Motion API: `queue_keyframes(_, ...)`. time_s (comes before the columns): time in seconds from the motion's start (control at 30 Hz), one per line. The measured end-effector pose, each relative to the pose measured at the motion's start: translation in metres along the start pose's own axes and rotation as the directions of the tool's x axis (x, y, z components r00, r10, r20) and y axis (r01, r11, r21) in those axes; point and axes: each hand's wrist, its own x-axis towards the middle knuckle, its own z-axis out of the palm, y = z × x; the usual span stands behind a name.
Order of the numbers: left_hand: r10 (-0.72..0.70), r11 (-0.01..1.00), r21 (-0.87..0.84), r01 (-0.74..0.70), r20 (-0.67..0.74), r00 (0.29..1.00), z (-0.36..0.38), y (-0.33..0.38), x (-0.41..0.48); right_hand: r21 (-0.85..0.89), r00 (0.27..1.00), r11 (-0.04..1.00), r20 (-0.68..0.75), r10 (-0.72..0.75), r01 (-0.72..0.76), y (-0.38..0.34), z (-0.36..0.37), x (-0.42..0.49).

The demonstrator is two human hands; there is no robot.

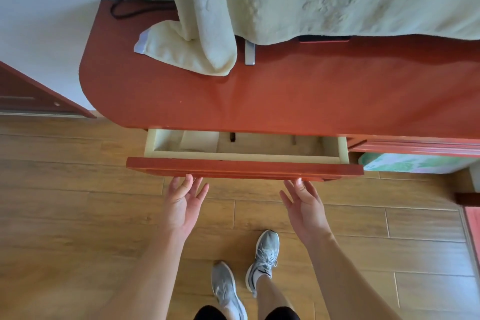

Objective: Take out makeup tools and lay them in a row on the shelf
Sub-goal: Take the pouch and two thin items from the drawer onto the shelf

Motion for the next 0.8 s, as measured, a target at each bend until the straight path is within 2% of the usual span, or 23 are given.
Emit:
queue_keyframes(0.4,-0.022,0.999,-0.050,0.023,0.016,1.000,-0.049,-0.022,-0.057,0.102,1.000,0.995,-0.020,-0.015,0.017,0.038,-0.044,-0.053)
queue_keyframes(0.8,-0.016,1.000,-0.016,0.016,-0.018,1.000,-0.058,-0.025,-0.071,0.103,1.000,0.995,-0.016,-0.001,0.002,0.043,-0.051,-0.068)
